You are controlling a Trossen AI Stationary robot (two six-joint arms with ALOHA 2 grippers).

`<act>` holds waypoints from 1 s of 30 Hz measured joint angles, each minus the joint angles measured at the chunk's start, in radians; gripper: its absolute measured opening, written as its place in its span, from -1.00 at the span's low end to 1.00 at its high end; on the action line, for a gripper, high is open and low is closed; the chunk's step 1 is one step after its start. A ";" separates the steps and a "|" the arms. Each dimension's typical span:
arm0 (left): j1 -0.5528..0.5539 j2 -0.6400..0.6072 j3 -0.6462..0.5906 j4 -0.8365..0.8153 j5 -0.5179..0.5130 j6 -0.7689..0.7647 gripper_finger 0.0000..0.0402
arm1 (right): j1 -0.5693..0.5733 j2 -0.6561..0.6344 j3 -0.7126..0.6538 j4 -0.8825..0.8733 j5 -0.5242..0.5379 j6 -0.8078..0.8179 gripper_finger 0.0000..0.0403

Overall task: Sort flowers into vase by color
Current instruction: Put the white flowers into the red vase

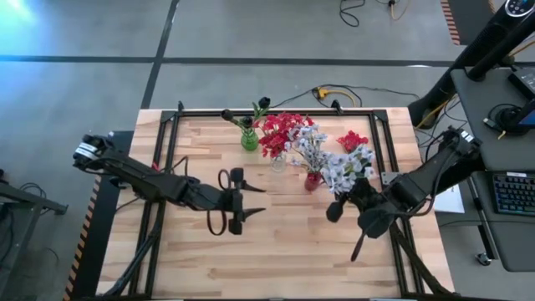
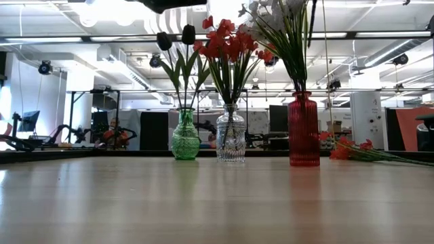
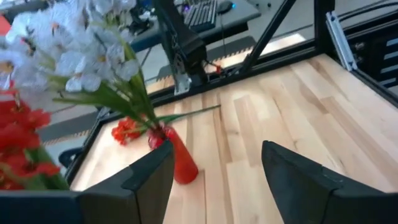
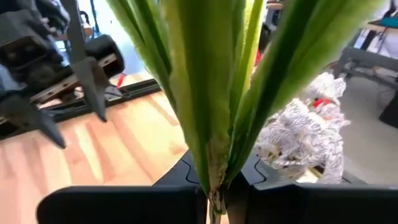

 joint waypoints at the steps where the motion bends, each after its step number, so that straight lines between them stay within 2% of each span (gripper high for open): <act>1: 0.000 -0.010 0.000 -0.020 -0.001 -0.010 0.11 | 0.000 -0.001 0.000 0.001 -0.014 0.001 -0.91; 10: 0.000 -0.068 0.000 -0.101 -0.001 -0.071 0.09 | -0.002 -0.002 -0.006 -0.021 -0.035 0.001 -0.91; 20: 0.000 -0.051 0.000 -0.101 -0.001 -0.070 0.09 | -0.007 -0.001 -0.074 -0.020 0.006 0.049 -0.91; 30: 0.000 -0.051 0.000 -0.097 -0.002 -0.068 0.09 | -0.007 -0.001 -0.164 -0.013 0.093 0.122 -0.91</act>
